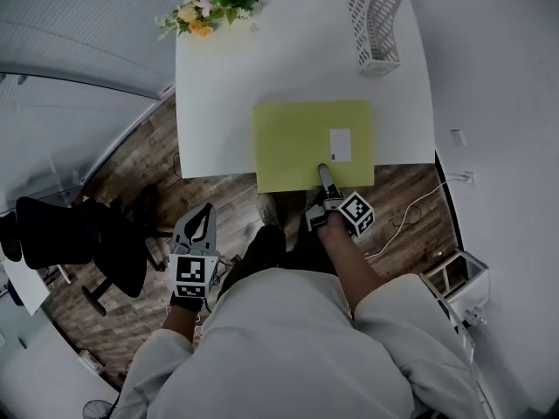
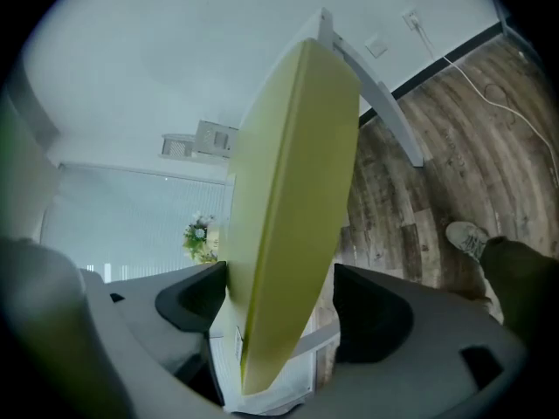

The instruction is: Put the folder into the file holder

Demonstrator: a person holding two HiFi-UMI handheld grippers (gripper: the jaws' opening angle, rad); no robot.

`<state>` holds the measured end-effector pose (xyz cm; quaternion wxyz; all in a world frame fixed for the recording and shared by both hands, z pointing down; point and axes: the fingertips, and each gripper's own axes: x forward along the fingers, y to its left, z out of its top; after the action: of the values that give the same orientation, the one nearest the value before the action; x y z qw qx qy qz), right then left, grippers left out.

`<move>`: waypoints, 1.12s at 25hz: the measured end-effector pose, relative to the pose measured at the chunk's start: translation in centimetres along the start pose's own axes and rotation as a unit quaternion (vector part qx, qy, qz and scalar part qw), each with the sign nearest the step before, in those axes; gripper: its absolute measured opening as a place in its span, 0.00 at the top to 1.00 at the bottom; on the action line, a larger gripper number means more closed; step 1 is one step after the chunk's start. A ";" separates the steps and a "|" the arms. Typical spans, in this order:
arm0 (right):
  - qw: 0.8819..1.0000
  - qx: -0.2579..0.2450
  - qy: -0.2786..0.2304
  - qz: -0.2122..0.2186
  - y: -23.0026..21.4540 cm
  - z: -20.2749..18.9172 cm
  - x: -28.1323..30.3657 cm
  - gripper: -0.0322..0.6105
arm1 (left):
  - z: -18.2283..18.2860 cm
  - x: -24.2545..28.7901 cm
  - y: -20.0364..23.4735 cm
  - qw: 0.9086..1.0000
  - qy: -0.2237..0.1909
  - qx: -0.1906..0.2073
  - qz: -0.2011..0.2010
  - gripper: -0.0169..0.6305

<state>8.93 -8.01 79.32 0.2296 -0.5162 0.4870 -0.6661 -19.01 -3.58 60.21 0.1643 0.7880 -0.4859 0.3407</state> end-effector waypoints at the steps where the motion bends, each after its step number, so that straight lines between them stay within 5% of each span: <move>1: 1.000 0.007 -0.001 0.015 0.2 0.0 0.2 0.36 | 0.0 0.1 -0.1 1.000 0.002 0.001 -0.001 0.96; 3: 0.999 0.014 -0.004 0.039 0.7 0.0 0.4 0.50 | 0.0 0.5 -0.3 1.000 0.004 0.001 -0.003 0.96; 13: 0.999 -0.001 -0.011 0.032 1.8 1.2 -3.8 0.60 | 2.0 1.3 -0.5 0.999 -0.023 0.003 -0.021 0.96; 21: 0.996 -0.082 -0.011 0.034 6.1 4.2 -7.4 0.68 | 4.7 1.2 -0.9 0.997 -0.061 0.012 -0.036 0.96; 28: 0.981 -0.189 -0.027 0.027 10.8 6.7 -9.6 0.69 | 6.9 0.9 -0.7 0.995 -0.092 0.017 -0.036 0.96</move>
<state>16.38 -7.57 65.22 0.1594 -0.5547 0.6115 -0.5412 -15.54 -7.92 55.97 0.1172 0.8360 -0.4639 0.2686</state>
